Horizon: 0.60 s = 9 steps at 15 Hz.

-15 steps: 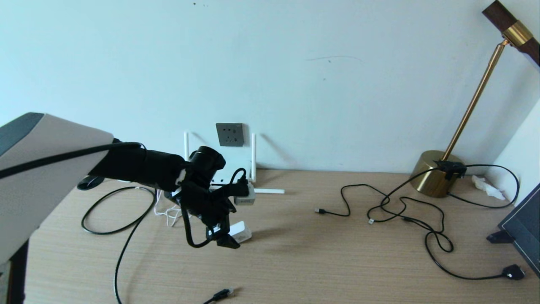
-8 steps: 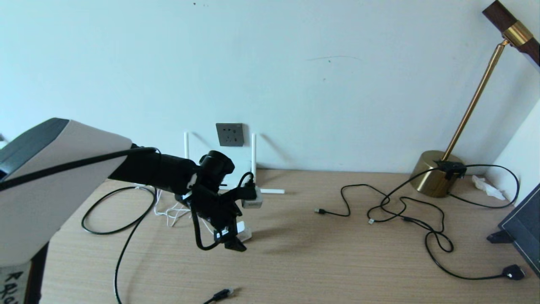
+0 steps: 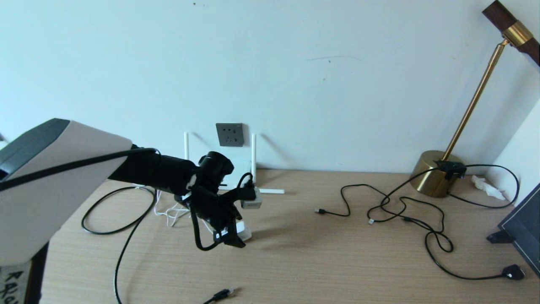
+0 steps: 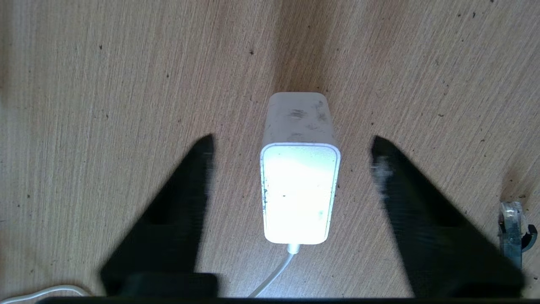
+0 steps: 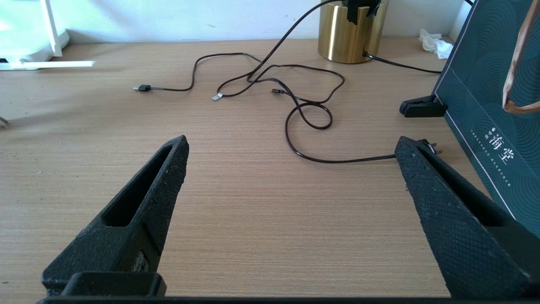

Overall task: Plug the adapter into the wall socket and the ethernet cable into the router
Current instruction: Pick up plug

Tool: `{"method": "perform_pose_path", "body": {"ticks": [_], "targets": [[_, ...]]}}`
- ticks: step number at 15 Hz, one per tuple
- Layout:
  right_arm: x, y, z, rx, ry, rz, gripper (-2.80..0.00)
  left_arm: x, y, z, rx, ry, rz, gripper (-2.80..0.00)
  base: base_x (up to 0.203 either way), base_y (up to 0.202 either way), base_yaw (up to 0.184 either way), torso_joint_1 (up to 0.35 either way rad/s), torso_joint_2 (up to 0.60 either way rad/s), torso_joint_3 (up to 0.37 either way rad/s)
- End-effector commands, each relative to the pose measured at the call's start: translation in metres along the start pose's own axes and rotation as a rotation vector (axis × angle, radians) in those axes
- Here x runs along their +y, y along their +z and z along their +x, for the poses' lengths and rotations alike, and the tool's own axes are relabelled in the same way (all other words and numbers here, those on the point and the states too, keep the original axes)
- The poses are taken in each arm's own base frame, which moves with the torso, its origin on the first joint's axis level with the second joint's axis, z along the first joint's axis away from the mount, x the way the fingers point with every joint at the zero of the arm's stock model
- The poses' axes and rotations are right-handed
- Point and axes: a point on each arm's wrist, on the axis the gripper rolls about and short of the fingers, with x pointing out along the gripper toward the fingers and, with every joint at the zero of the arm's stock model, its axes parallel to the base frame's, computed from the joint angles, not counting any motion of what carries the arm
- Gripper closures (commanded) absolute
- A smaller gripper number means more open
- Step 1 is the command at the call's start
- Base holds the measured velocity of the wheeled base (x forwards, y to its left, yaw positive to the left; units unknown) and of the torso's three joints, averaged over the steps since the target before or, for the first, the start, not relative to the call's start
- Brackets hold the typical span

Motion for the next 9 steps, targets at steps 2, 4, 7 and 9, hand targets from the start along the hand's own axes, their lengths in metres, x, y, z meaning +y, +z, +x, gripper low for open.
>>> {"method": "perform_pose_path", "body": {"ticks": [2, 4, 7, 9], "targets": [[0.0000, 0.0000, 0.0001, 0.001, 0.000, 0.000, -2.80, -0.0003, 0.0003, -0.0020, -0.003, 0.000, 0.006, 0.00, 0.000, 0.000, 0.000, 0.000, 0.00, 0.000], [0.0000, 0.0000, 0.0001, 0.001, 0.000, 0.000, -2.80, -0.0002, 0.0008, -0.0032, -0.007, 0.002, 0.007, 0.00, 0.000, 0.000, 0.000, 0.000, 0.00, 0.000], [0.0000, 0.0000, 0.0001, 0.001, 0.000, -0.001, -2.80, -0.0020, -0.0006, -0.0030, -0.003, -0.005, 0.005, 0.00, 0.000, 0.000, 0.000, 0.000, 0.00, 0.000], [0.0000, 0.0000, 0.0001, 0.001, 0.000, -0.001, -2.80, -0.0030, -0.0015, -0.0022, -0.002, -0.010, 0.004, 0.00, 0.000, 0.000, 0.000, 0.000, 0.00, 0.000]]}}
